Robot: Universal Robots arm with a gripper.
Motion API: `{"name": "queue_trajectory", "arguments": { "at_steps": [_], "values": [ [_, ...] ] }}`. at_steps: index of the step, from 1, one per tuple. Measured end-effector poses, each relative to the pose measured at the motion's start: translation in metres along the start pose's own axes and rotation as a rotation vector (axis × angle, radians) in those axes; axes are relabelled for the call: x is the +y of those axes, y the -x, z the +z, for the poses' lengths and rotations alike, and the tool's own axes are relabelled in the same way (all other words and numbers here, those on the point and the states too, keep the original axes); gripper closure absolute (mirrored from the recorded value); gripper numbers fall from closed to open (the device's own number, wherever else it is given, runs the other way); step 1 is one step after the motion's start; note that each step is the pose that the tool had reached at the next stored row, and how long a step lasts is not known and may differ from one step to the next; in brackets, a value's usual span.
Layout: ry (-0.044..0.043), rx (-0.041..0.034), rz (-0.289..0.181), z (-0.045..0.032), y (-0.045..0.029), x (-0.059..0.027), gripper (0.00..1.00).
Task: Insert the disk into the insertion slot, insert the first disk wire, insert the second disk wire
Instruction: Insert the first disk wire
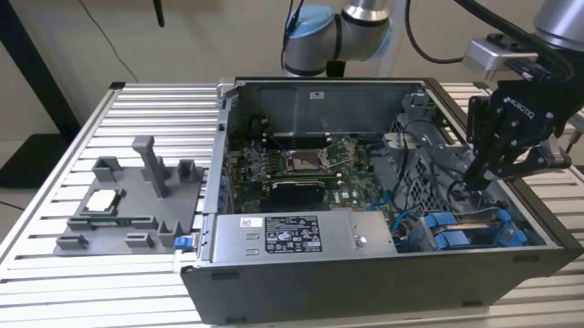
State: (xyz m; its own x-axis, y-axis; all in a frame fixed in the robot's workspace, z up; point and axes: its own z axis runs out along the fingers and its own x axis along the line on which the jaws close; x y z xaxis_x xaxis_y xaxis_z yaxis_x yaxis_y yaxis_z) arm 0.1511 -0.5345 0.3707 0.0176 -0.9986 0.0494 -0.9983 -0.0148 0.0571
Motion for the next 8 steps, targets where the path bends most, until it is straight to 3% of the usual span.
{"name": "queue_trajectory", "arguments": {
  "at_steps": [5, 8],
  "values": [
    [0.0003, 0.0142, 0.001, 0.0043, -0.0006, -0.0051, 0.81],
    [0.0003, 0.0159, 0.001, 0.0054, -0.0007, -0.0065, 0.81]
  ]
}}
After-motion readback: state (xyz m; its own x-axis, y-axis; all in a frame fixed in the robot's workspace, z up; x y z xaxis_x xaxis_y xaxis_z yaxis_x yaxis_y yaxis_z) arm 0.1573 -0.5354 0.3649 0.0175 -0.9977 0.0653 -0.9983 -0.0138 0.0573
